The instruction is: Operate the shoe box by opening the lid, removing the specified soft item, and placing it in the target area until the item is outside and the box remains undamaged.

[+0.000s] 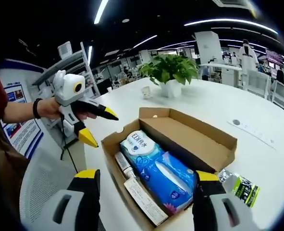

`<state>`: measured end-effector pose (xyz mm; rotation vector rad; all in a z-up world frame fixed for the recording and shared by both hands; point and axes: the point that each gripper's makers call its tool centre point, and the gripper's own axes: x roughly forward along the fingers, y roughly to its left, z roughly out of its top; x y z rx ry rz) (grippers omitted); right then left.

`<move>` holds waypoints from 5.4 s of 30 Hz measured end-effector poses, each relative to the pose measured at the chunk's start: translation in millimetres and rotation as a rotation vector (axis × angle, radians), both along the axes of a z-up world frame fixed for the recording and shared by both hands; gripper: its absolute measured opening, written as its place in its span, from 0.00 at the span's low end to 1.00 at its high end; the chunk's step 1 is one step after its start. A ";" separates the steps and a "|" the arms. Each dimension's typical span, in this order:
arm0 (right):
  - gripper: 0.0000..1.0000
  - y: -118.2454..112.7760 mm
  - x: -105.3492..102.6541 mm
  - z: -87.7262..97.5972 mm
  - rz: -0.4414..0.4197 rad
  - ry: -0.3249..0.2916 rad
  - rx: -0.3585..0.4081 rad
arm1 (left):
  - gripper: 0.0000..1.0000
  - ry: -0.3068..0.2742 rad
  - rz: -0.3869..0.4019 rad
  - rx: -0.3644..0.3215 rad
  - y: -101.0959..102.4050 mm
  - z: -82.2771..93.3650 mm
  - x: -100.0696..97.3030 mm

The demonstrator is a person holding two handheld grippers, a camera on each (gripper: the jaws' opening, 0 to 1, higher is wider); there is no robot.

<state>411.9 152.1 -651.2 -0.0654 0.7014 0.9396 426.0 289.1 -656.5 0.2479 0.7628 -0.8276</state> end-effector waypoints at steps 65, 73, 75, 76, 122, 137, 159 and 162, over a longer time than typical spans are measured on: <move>0.69 104.1 40.9 -112.3 0.500 0.033 -0.395 | 0.70 0.007 -0.440 0.351 -0.5 -101.6 47.1; 0.63 102.8 45.9 -120.5 0.531 -0.022 -0.446 | 0.66 -0.027 -0.497 0.389 1.4 -106.1 49.1; 0.63 103.1 45.3 -119.8 0.522 -0.030 -0.432 | 0.67 -0.037 -0.510 0.392 2.2 -106.9 48.3; 0.64 103.1 44.8 -119.9 0.518 -0.033 -0.428 | 0.67 -0.042 -0.514 0.392 2.2 -106.6 46.9; 0.63 107.0 40.3 -129.3 0.624 -0.116 -0.562 | 0.65 -0.017 -0.661 0.413 -2.3 -115.9 37.1; 0.67 105.0 39.8 -139.2 0.605 -0.097 -0.495 | 0.66 -0.067 -0.740 0.413 -7.2 -126.1 35.3; 0.65 108.3 39.6 -148.0 0.634 -0.061 -0.523 | 0.70 -0.043 -0.798 0.374 -11.9 -132.6 34.8; 0.64 108.7 39.8 -147.0 0.627 -0.071 -0.497 | 0.70 -0.042 -0.799 0.382 -12.2 -132.5 34.7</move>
